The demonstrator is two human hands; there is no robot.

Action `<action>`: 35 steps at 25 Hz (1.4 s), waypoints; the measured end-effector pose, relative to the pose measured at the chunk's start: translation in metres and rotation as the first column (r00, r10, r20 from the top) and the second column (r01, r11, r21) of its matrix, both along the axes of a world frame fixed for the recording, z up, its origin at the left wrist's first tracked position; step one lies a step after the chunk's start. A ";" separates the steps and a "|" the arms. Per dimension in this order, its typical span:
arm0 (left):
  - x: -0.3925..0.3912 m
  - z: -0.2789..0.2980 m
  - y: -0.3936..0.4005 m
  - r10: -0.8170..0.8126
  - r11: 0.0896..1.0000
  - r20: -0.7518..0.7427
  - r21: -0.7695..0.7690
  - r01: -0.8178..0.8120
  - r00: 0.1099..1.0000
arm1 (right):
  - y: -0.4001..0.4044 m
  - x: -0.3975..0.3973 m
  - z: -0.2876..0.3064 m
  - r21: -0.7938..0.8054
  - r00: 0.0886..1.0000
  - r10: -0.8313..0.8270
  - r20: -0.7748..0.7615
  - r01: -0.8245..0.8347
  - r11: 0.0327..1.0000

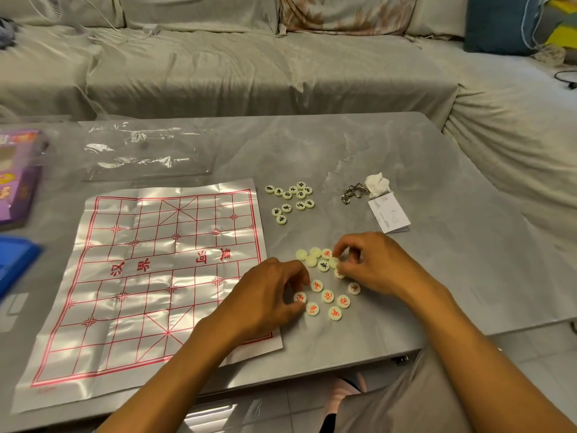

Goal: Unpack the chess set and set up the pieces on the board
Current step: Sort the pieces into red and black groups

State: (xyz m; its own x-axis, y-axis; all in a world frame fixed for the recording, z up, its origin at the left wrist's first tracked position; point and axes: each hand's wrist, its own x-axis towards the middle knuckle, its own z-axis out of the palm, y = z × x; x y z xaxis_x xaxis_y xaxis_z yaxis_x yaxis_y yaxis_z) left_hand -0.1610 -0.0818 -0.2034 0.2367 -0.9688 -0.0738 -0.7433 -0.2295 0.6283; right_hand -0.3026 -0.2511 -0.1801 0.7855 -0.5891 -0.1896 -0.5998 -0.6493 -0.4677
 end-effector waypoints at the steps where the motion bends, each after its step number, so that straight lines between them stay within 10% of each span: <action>1: -0.001 0.000 0.004 0.002 1.000 -0.004 0.011 -0.002 1.000 | -0.001 0.008 -0.004 -0.042 1.000 -0.005 0.010 0.005 0.999; 24: 0.015 -0.004 -0.018 0.169 0.985 -0.092 -0.023 -0.172 0.981 | -0.036 0.092 -0.020 -0.217 0.995 -0.088 0.037 0.094 0.972; 30: 0.035 0.007 -0.014 0.379 0.874 -0.617 -0.006 -0.485 0.690 | 0.002 0.065 -0.014 -0.087 0.989 -0.018 0.144 0.030 0.996; 35: 0.025 0.008 -0.016 0.377 0.855 -0.765 0.071 -0.515 0.522 | 0.036 0.033 -0.003 0.144 0.928 0.128 0.349 -0.189 0.971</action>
